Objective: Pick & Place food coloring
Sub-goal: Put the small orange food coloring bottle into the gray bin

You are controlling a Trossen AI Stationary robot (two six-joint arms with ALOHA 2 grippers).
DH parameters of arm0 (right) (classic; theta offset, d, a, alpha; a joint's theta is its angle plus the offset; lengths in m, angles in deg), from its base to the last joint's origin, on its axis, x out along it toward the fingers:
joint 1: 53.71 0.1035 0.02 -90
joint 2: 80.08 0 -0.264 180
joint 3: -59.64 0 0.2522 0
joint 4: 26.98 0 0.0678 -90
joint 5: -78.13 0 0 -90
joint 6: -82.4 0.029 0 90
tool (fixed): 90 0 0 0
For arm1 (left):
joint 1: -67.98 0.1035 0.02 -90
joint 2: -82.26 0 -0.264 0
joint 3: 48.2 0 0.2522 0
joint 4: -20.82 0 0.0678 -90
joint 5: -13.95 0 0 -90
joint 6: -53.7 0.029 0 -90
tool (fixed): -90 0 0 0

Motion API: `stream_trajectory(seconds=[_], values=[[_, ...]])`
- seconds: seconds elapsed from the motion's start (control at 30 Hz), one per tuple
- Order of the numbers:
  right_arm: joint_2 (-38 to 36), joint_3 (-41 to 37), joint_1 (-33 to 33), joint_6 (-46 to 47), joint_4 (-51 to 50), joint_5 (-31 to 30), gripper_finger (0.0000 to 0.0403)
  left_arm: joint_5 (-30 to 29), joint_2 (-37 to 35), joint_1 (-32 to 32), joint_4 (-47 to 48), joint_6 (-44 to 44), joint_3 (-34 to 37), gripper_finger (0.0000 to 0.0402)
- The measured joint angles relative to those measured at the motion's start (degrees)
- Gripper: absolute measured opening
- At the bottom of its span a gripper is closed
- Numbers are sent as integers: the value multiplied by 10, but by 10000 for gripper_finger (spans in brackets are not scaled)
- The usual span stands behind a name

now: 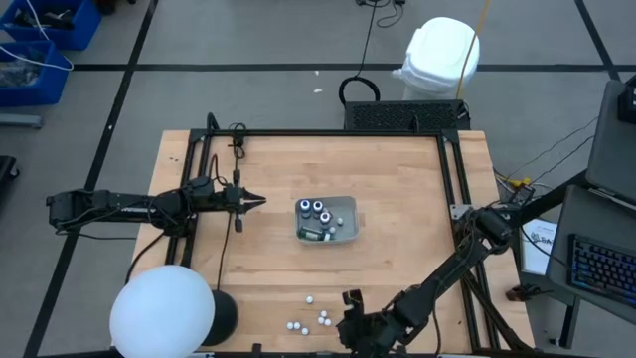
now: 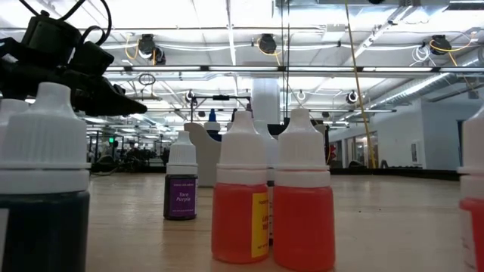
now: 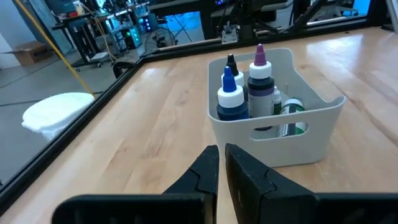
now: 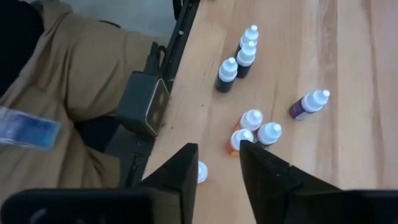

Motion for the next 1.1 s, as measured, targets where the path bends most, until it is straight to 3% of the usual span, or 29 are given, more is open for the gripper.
stream_trajectory(seconds=[0.4, 0.83, 1.1], values=[[-1, -85, 12, 9, 113, -2, 163, 0, 0, 0, 0, -11, 0, 35], [6, -139, 17, 8, 237, -7, 165, 0, 0, 0, 0, -11, 0, 35], [38, -140, 18, 7, 242, -4, 165, 0, 0, 0, 1, -12, 0, 35]])
